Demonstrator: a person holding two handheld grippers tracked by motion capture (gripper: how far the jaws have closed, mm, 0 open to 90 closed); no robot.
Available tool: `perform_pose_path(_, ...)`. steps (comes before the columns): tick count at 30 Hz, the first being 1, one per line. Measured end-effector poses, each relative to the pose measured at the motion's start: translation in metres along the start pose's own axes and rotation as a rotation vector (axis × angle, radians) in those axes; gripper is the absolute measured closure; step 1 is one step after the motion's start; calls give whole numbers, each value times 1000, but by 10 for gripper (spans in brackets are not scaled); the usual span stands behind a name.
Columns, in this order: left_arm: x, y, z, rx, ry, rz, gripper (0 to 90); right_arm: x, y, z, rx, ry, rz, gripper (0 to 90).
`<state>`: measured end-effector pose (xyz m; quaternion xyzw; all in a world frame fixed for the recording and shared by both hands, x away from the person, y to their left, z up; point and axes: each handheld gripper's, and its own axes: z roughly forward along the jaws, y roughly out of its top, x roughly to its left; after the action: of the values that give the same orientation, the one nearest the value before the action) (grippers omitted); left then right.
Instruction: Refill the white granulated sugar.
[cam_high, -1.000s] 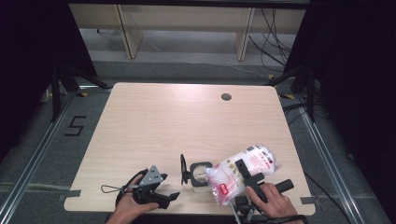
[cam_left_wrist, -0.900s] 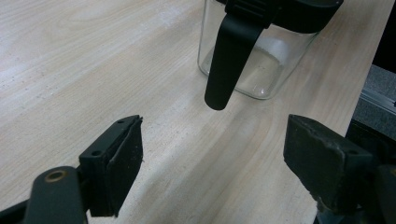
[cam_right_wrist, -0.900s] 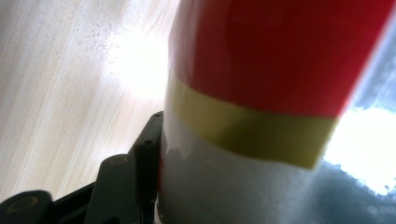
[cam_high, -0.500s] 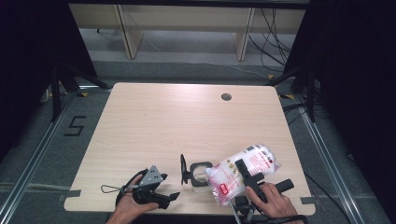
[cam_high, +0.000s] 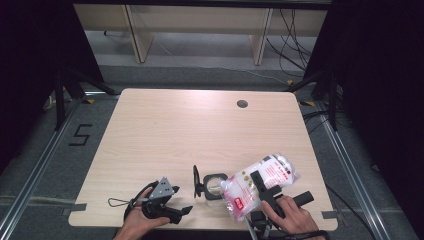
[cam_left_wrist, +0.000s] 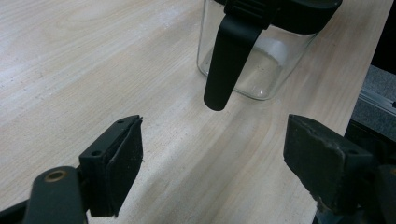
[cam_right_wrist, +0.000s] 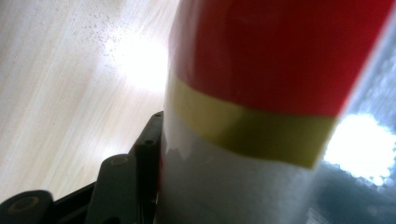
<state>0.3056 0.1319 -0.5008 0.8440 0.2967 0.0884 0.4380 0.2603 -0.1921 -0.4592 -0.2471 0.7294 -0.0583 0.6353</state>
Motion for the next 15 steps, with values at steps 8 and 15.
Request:
perform_pose_path(8, 0, 0, 0, -10, 5, -1, 195, 0, -3, 1, 3, 3, 1, 471)
perform_pose_path(15, -1, 0, 0, -17, 3, -9, 195, 0, -3, 1, 10, 4, 9, 473)
